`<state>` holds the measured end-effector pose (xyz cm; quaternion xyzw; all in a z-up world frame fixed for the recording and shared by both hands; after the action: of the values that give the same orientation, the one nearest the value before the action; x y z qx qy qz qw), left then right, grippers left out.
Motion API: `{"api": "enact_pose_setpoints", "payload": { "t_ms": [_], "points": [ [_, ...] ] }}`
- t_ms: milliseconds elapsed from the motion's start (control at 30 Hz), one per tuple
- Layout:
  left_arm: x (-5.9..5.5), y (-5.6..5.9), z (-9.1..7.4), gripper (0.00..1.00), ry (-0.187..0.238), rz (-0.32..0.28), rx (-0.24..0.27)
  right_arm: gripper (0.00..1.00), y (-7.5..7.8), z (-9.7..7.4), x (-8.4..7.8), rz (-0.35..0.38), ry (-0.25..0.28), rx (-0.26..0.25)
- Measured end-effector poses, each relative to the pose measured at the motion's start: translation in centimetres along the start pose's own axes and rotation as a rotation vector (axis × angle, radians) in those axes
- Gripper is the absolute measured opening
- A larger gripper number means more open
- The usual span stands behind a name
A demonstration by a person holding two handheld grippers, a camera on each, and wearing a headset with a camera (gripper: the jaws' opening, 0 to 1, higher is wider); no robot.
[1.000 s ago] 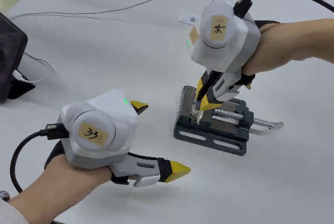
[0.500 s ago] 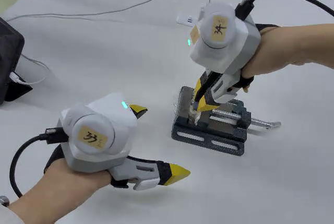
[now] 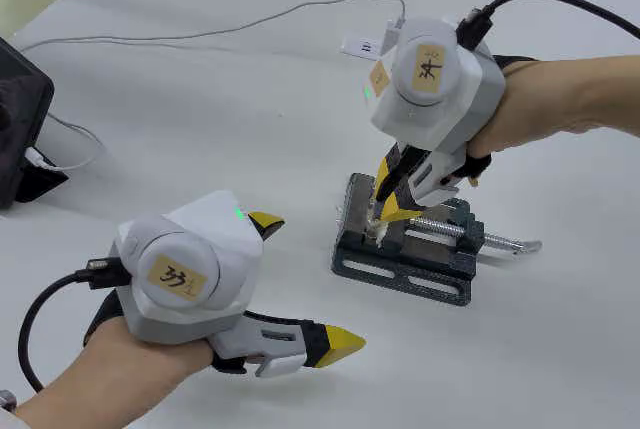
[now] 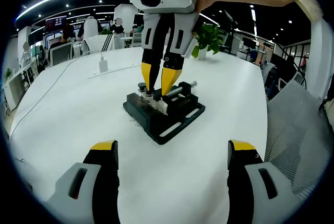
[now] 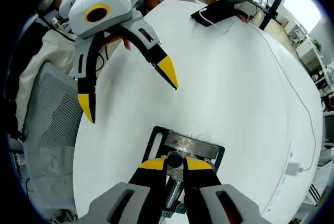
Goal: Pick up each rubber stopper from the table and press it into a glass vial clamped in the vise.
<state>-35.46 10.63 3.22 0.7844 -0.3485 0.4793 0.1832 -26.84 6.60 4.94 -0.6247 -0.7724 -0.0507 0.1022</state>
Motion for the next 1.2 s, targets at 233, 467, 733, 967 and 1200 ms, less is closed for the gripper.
{"api": "enact_pose_setpoints", "payload": {
  "t_ms": [233,467,733,967,1200],
  "points": [
    [0.1,-0.1,0.0,0.85,0.005,0.001,0.000,0.08,0.1,-0.5,0.0,0.018,0.008,-0.001],
    [0.3,-0.4,-0.1,0.85,0.007,0.009,0.003,0.04,0.2,-1.3,-0.3,0.052,0.020,0.001],
    [0.2,-0.8,-0.1,0.85,0.006,0.004,0.010,0.00,-0.5,-1.2,-0.2,0.088,0.036,0.016],
    [-0.1,-0.7,0.0,0.84,0.001,-0.005,0.007,0.00,-0.7,-0.6,-0.4,0.091,0.034,0.029],
    [-0.4,-0.6,0.1,0.84,-0.004,-0.010,0.002,0.00,-0.7,-0.4,-0.2,0.091,0.040,0.030]
  ]
}}
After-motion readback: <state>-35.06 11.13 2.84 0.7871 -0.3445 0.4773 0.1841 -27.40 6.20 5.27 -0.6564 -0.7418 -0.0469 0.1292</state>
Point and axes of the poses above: the centre of the closed fingertips' face, and the gripper's own axes: z roughly forward along the fingers, y roughly to its right, x roughly out of its top, the point moved 2 cm from there along -z, roughly backward along the fingers, and after that the axes turned 11 degrees about z, right-handed, at the moved point
